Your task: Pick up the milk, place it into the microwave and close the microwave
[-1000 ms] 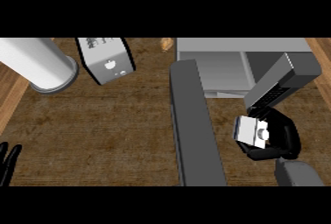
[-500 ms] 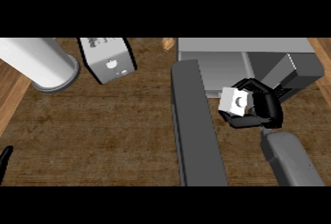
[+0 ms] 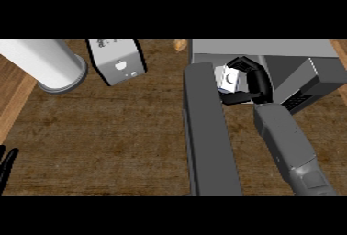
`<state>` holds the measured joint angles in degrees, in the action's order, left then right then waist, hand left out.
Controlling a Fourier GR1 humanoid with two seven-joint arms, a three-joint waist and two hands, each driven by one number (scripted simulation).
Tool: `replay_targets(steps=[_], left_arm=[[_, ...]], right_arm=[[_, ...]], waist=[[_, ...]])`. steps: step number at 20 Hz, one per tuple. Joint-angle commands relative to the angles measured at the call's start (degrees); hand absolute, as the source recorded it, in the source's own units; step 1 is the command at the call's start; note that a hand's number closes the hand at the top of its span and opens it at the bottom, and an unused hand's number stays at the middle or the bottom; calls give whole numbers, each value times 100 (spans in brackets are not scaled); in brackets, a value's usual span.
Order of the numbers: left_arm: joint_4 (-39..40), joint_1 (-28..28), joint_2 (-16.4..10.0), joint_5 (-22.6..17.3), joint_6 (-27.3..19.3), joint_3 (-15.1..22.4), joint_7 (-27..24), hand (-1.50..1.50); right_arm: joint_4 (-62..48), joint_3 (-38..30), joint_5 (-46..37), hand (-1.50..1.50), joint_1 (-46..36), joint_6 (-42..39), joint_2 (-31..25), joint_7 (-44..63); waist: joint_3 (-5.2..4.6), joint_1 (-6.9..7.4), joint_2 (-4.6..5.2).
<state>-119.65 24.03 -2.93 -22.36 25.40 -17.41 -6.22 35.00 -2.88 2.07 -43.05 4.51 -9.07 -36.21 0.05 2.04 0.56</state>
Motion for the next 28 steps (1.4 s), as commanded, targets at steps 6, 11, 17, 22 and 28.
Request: replay_targets(steps=[6, 11, 17, 22, 28], left_arm=[[31, -267, -62, -49, 43, 12, 99, -150], [234, -509, -90, 45, 108, 102, 18, -150], [245, -739, -54, 182, -1, 250, 116, -150], [201, -820, -42, 319, -23, 335, 120, -150], [206, -910, -63, 570, -110, 354, 118, -150]], right_arm=[[-1878, -434, -185, 150, -1310, 292, -139, -691], [-2240, -369, -422, 150, -1662, 689, -257, -750], [-2596, -384, -544, 150, -1907, 1211, -264, -647], [-2712, -710, -321, 150, -2103, 1852, -419, -440], [-2838, -670, -476, 150, -2203, 2852, -590, -419]], waist=[[6, 162, 77], [8, 331, 164], [15, 467, 255], [21, 564, 318], [17, 671, 369]])
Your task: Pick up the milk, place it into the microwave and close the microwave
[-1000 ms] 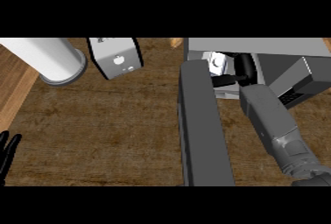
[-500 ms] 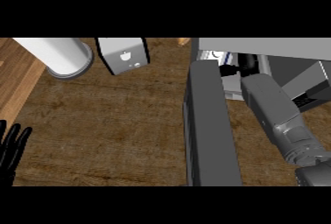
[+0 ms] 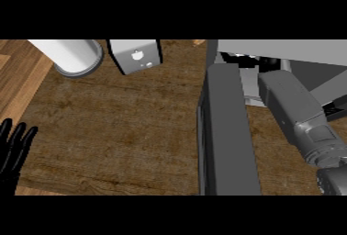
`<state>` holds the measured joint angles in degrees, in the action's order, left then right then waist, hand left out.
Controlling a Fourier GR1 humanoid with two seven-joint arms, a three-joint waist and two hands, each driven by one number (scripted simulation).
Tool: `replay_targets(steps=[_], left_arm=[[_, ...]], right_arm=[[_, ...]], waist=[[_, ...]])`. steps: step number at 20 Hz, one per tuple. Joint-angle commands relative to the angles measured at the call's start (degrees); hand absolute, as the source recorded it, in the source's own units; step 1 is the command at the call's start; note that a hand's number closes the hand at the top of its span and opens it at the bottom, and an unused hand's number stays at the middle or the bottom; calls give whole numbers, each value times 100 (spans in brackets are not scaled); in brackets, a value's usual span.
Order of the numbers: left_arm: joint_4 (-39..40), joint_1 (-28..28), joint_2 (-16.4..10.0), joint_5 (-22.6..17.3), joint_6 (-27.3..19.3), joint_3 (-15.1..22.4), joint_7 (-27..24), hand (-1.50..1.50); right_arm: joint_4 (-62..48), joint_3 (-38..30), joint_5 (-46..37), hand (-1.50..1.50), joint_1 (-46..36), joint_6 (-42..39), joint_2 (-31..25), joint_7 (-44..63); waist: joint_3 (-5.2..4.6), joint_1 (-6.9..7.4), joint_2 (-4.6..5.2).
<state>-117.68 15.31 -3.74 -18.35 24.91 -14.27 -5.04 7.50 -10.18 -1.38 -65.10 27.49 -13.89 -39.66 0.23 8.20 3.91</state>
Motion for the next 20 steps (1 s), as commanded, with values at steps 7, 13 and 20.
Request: replay_targets(steps=[7, 13, 20], left_arm=[[-47, -305, -12, 465, -137, 239, 88, -150], [47, -294, 3, 498, -29, 362, 42, -150], [99, -448, 44, 644, -85, 510, 100, -150]], right_arm=[[-350, 462, -599, -150, -212, 1366, -67, 116], [-462, 302, -436, -150, -303, 825, 25, 481], [-377, 147, -289, -150, -275, 147, 171, 334]], waist=[[8, 194, 118], [19, 276, 124], [23, 198, 109]])
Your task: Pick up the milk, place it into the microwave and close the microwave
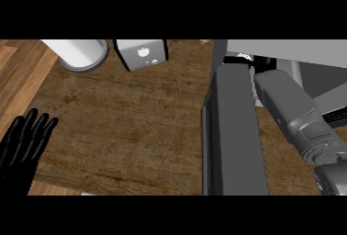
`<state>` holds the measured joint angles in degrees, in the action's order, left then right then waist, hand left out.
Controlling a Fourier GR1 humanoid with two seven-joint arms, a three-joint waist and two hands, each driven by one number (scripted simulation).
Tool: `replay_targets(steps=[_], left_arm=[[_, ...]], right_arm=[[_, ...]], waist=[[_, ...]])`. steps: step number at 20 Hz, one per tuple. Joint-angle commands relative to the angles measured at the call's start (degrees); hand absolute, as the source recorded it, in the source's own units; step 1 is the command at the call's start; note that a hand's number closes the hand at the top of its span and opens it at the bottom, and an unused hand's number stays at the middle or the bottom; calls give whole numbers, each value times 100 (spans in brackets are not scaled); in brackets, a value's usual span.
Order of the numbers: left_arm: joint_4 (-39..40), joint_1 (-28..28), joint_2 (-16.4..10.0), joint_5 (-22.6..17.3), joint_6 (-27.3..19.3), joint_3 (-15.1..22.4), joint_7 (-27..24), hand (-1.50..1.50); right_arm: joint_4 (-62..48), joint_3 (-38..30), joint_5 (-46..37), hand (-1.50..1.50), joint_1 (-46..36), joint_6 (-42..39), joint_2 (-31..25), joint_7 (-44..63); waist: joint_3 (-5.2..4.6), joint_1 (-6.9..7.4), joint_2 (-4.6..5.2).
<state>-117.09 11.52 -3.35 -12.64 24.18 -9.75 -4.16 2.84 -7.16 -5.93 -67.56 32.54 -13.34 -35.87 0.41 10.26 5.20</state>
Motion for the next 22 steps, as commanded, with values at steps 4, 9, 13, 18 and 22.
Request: replay_targets(steps=[4, 9, 13, 18, 22], left_arm=[[-29, -38, 58, 140, -57, 142, 72, -150], [54, -20, 189, 344, -101, 312, -30, -150], [91, -144, 264, 499, -217, 393, -22, -150], [-85, -77, 327, 643, -227, 628, 54, -150], [-182, 56, 334, 567, -195, 701, 2, -150]], right_arm=[[17, -177, 162, -150, 58, -433, 85, -13], [-19, -199, 166, -150, 124, -651, -49, 15], [18, -207, 164, -150, 178, -805, -239, -62], [62, -304, 253, -150, 412, -834, -25, -299], [84, -319, 265, -150, 591, -1266, -175, -485]], waist=[[-2, -34, -67], [-10, -89, -85], [-9, -182, -96], [-2, -202, -157], [-4, -238, -190]])
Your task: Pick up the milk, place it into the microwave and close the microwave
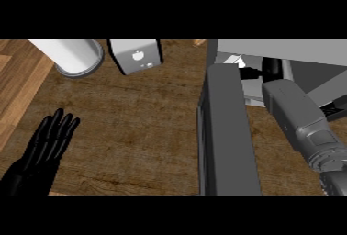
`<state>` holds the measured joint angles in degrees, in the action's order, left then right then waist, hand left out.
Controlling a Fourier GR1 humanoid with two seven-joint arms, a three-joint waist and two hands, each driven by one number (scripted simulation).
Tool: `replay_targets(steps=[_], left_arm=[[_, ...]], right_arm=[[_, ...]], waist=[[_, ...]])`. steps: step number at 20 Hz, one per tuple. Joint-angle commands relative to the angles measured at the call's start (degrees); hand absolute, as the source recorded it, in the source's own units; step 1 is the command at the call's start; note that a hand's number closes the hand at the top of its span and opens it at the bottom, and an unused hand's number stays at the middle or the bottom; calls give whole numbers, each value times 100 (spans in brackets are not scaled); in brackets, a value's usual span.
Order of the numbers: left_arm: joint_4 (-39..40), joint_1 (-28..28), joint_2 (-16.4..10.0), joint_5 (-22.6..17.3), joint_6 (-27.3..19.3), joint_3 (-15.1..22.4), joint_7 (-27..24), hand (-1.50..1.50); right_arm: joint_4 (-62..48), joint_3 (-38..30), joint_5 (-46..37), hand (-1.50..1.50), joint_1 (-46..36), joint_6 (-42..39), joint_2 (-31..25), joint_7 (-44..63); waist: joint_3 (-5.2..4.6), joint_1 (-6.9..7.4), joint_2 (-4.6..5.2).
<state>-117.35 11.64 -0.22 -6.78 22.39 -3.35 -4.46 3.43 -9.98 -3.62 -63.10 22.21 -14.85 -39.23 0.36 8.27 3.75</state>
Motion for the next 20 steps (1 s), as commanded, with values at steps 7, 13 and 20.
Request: replay_targets(steps=[7, 13, 20], left_arm=[[180, 50, 22, 225, -270, 322, -153, -150], [384, -142, 22, 306, -230, 455, -72, -150], [878, -395, -60, 170, 60, 613, -1, -150]], right_arm=[[71, -175, 153, -150, 400, -451, 56, -425], [77, -226, 206, -150, 755, -884, 335, -733], [230, -357, 352, -150, 1091, -1564, 532, -1154]], waist=[[-5, -160, -70], [-10, -347, -142], [-20, -546, -230]])
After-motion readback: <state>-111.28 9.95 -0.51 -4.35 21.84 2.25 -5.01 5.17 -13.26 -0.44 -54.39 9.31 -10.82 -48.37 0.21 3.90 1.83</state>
